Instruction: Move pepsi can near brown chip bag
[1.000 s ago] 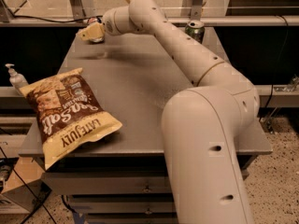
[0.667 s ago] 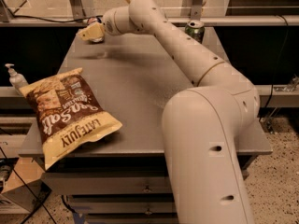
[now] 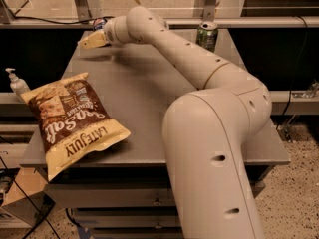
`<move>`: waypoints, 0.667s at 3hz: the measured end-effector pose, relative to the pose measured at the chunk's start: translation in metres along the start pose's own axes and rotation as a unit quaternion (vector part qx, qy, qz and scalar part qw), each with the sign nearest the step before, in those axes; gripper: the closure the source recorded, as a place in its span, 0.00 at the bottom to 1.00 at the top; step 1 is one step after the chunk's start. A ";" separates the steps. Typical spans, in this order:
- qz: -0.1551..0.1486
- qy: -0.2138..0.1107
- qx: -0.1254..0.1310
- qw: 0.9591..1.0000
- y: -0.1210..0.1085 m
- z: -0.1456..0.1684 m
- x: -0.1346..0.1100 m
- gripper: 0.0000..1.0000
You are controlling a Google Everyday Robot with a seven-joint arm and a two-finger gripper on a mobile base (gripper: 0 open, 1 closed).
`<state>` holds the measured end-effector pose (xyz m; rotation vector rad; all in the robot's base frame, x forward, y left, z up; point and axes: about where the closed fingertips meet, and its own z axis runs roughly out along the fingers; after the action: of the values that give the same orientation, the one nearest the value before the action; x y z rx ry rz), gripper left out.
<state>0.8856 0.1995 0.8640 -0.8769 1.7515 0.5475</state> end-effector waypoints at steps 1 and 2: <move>0.012 -0.001 0.022 1.000 -0.004 0.016 0.010 0.00; 0.026 0.000 0.051 0.998 -0.014 0.025 0.018 0.18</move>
Offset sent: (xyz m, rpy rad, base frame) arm 0.0375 -0.0069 -0.0318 0.0231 0.0106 -0.2048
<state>0.9085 0.2031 0.8390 -0.7626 1.7900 0.4881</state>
